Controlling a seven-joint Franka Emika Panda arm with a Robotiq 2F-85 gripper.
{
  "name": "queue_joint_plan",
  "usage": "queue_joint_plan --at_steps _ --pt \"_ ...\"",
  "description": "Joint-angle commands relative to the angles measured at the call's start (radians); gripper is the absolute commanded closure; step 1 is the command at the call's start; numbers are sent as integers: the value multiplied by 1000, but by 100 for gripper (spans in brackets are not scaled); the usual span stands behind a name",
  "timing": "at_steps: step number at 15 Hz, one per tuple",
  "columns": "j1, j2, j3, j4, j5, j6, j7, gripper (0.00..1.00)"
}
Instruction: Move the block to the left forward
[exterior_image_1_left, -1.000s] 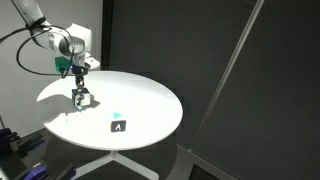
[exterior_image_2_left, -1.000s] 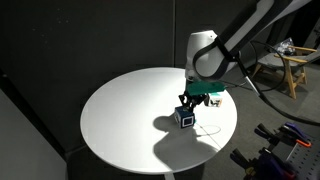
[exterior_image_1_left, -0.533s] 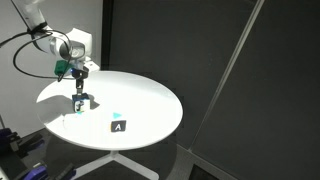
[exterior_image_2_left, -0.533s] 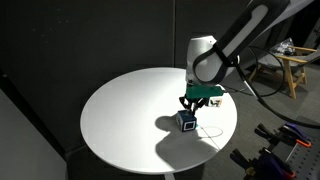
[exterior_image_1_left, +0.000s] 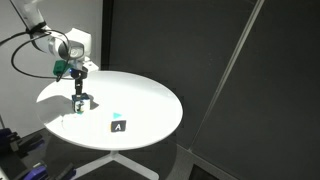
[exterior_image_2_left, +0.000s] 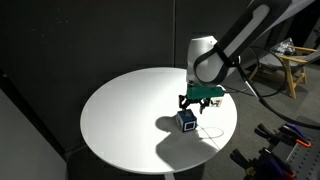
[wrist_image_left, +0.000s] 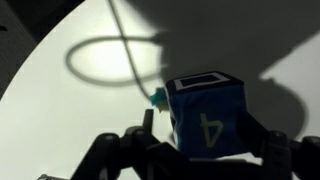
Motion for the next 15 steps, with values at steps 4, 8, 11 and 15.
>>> queue_joint_plan --at_steps 4,8,11,15 --pt "-10 -110 -8 -73 -43 -58 -155 0" --pt "-31 -161 -23 -92 -89 -91 -263 0" --pt "-58 -199 -31 -102 -105 -107 -341 0" --pt "-99 -247 -31 -110 -100 -123 -443 0"
